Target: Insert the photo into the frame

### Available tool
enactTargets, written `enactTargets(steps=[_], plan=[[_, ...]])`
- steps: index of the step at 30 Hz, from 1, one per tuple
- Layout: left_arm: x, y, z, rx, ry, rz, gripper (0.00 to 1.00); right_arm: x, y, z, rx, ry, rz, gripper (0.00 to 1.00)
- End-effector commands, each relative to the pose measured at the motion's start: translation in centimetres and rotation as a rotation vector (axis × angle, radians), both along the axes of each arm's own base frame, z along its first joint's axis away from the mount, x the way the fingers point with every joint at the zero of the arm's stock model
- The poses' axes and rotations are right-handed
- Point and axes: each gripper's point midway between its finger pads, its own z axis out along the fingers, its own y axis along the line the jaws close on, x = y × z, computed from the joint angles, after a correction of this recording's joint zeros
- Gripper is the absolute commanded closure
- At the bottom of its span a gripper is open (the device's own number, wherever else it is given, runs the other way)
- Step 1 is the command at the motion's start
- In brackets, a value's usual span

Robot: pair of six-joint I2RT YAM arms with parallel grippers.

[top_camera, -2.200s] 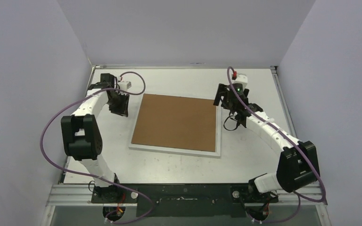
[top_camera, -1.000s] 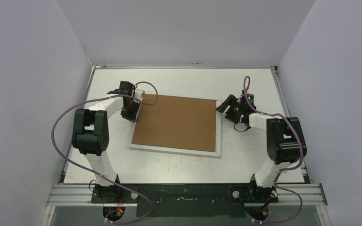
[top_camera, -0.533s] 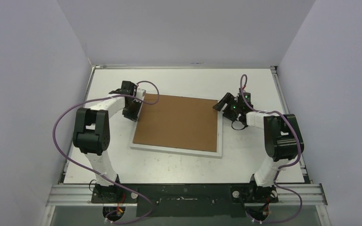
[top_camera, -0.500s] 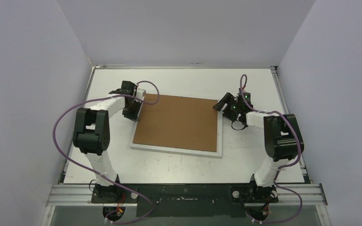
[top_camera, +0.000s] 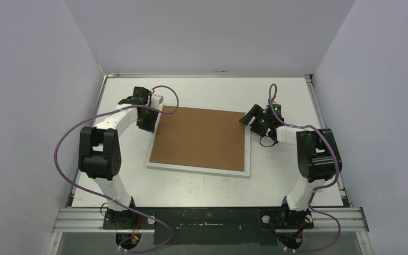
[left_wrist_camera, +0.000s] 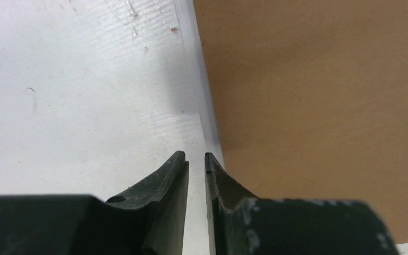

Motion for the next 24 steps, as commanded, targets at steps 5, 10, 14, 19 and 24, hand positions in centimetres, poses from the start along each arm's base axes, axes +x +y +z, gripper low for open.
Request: enactTargets(steps=[5,10,14,19,24], plan=[[1.1,-1.0,2.6,-0.058,-0.073,-0.015,0.83,-0.2,1.5,0.5,0.011,-0.011,0.051,0.28],[1.1,-1.1,1.4,-0.048,-0.054,-0.017,0.83,-0.3,1.4,0.5,0.013,-0.009,0.05,0.28],[1.3,-0.9,0.4,-0.032,-0.043,-0.013,0.83,-0.5,1.5,0.5,0.018,-0.008,0.051,0.28],[1.3,-1.1,-0.3,-0.024,-0.035,-0.019,0.83,-0.6,1.5,0.7,0.023,-0.01,0.054,0.28],[1.2,-1.6,-0.5,-0.021,-0.03,-0.03,0.83,-0.7,1.6,0.7,0.028,-0.008,0.058,0.28]])
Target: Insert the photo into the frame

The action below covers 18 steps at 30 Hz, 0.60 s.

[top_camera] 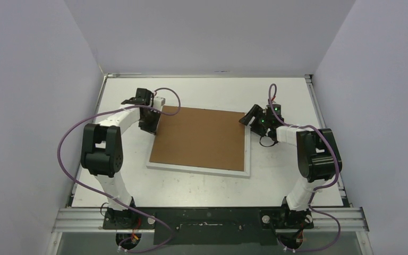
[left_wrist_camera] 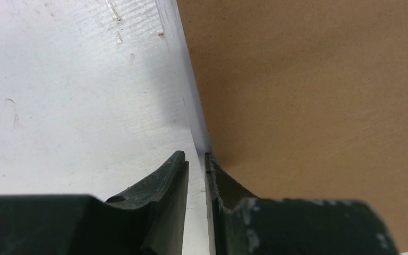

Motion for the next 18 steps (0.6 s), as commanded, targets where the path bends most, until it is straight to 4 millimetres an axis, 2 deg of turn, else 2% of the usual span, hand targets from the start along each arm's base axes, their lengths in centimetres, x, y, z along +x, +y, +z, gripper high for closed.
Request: enactTargets(steps=[1,18], plan=[[1.0,-1.0,0.3,-0.012,-0.041,-0.016,0.83,-0.7,1.6,0.6,0.032,-0.004,0.053,0.28],[1.4,-3.9,0.7,-0.035,-0.048,-0.054,0.83,-1.7,2.1,-0.2,0.055,0.013,0.074,0.28]])
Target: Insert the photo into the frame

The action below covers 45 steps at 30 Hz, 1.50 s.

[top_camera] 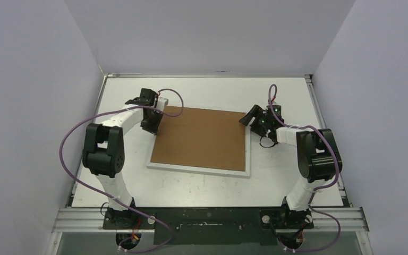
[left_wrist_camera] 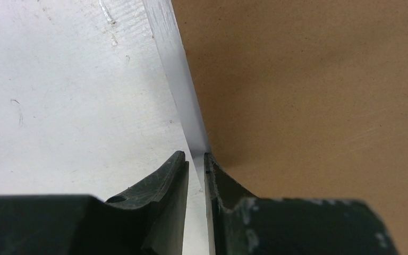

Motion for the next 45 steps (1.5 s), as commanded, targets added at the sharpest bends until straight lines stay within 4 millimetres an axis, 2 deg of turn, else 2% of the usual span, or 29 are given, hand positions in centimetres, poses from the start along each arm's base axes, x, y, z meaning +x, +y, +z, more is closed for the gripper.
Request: enactTargets(steps=[1,7,19,26,28,32,34,37,41,45], plan=[[1.5,-3.4,0.7,-0.088,-0.038,-0.038,0.83,-1.7,2.2,-0.2,0.051,0.028,0.075,0.28],[1.3,-5.0,1.0,-0.132,-0.044,-0.05,0.83,-2.2,3.1,-0.5,0.051,0.034,0.101,0.28],[1.4,-7.6,4.8,-0.213,-0.109,-0.089,0.83,-2.7,3.9,-1.1,0.067,0.046,0.119,0.29],[1.2,-7.5,3.5,-0.197,-0.078,-0.092,0.83,-2.9,4.1,-1.2,0.064,0.051,0.128,0.29],[1.1,-7.2,3.8,-0.198,-0.079,-0.091,0.83,-2.9,4.0,-1.1,0.059,0.05,0.129,0.29],[1.8,-6.2,6.3,-0.208,-0.103,-0.1,0.82,-2.9,3.4,-1.0,0.05,0.048,0.118,0.29],[2.9,-5.0,7.8,-0.191,-0.135,-0.098,0.8,-2.7,3.1,-0.9,0.045,0.045,0.111,0.28],[5.6,-2.1,9.4,-0.145,-0.208,-0.056,0.75,-2.4,3.0,-0.6,0.043,0.038,0.108,0.28],[8.4,1.3,7.9,-0.095,-0.208,0.023,0.73,-2.1,3.1,-0.3,0.052,0.035,0.109,0.28],[9.7,3.0,6.0,-0.072,-0.202,0.066,0.73,-2.2,3.1,-0.1,0.049,0.034,0.115,0.28]])
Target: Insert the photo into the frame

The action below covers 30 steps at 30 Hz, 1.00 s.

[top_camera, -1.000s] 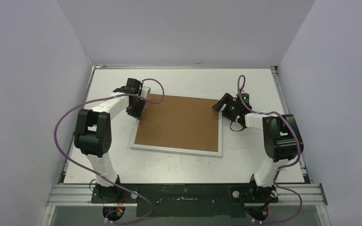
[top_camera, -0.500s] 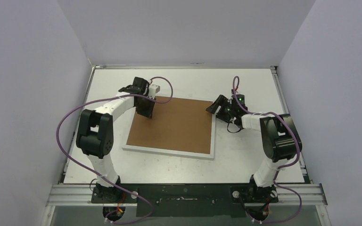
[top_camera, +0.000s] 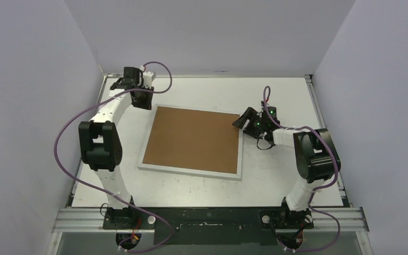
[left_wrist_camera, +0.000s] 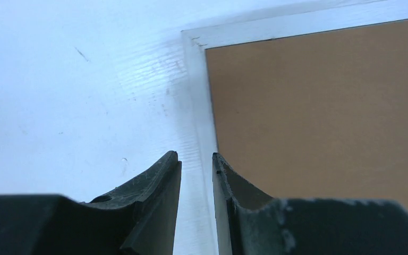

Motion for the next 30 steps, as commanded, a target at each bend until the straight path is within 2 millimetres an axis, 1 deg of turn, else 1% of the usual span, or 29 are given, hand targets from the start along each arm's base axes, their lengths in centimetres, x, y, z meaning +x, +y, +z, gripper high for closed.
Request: enactTargets(steps=[1,7,11,21,23,28,30], plan=[[1.4,1.5,-2.5,0.051,0.02,0.025,0.73,-0.7,0.0,-0.2,-0.008,0.03,0.015,0.28],[2.6,2.1,-3.9,0.097,0.009,0.046,0.74,-1.2,-0.1,-0.5,-0.005,0.037,0.015,0.28],[3.1,1.9,-4.5,0.108,0.008,0.043,0.74,-1.3,0.0,-0.5,0.001,0.039,0.015,0.28],[2.9,0.2,-6.8,0.121,0.04,0.005,0.74,-1.2,0.2,-0.5,0.016,0.04,0.018,0.28],[2.8,0.3,-7.3,0.145,0.047,0.009,0.74,-1.2,0.3,-0.6,0.019,0.043,0.021,0.28],[2.3,-0.9,-7.8,0.138,0.06,-0.018,0.74,-1.2,0.4,-0.7,0.026,0.046,0.028,0.28],[2.2,-1.2,-7.4,0.129,0.057,-0.02,0.75,-1.3,0.6,-0.8,0.028,0.048,0.032,0.28]])
